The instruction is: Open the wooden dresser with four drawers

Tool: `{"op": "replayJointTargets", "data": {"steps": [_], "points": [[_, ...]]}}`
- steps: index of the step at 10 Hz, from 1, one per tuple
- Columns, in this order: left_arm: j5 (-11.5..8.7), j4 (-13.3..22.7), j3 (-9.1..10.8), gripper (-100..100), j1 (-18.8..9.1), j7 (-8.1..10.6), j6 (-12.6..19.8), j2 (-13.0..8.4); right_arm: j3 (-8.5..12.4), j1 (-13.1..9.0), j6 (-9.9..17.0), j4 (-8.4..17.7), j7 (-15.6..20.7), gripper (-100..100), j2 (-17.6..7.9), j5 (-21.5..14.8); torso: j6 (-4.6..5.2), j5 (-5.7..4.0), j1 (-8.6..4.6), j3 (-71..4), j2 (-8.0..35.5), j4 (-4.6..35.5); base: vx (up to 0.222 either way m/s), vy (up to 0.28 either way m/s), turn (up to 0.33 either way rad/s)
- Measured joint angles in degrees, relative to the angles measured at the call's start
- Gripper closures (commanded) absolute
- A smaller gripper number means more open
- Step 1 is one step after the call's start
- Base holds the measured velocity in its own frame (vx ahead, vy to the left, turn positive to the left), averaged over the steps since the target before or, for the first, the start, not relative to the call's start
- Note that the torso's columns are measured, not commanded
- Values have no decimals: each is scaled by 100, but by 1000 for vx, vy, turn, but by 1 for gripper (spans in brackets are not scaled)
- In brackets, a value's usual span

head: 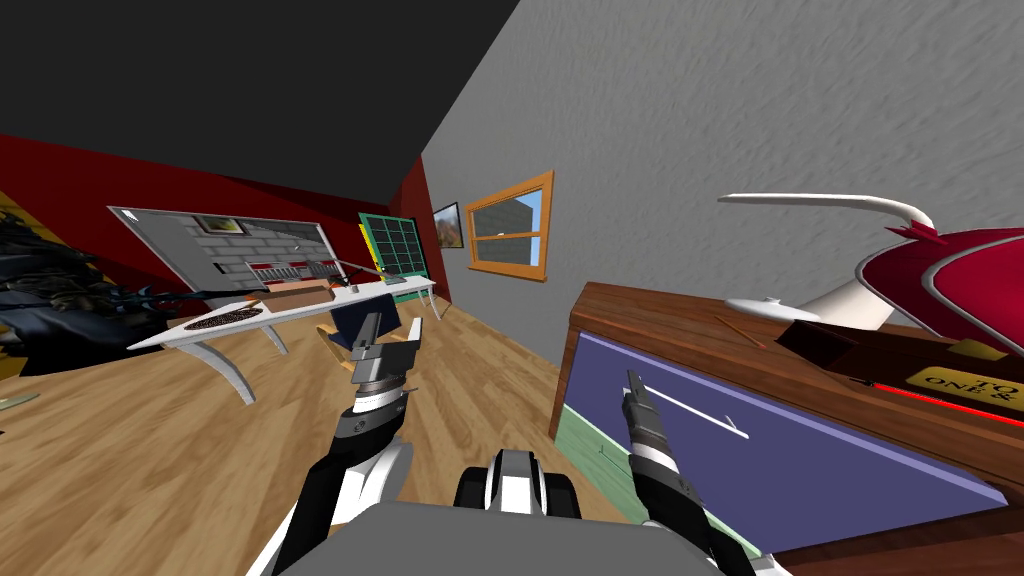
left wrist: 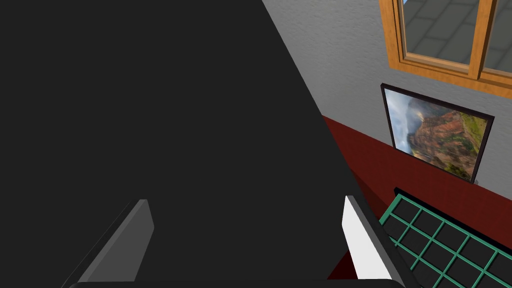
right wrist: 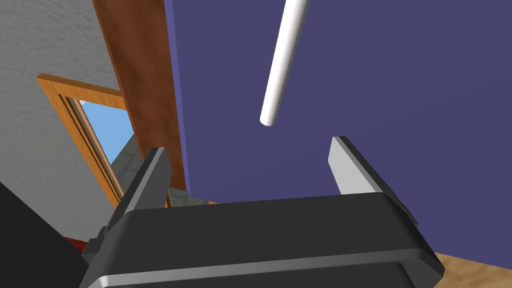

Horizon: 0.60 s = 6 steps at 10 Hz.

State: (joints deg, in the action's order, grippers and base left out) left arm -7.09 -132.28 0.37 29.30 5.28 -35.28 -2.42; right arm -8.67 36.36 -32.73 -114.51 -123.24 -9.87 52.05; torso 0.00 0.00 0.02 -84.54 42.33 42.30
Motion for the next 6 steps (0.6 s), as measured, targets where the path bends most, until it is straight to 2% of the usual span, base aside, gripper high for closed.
{"op": "replayJointTargets", "data": {"steps": [6], "points": [[0,0,0,0,0,0,0,0,-84,57,-281,-59,-663,-100,158,309,0,0,-1,-3,-5,-1,7,-8,-20]]}}
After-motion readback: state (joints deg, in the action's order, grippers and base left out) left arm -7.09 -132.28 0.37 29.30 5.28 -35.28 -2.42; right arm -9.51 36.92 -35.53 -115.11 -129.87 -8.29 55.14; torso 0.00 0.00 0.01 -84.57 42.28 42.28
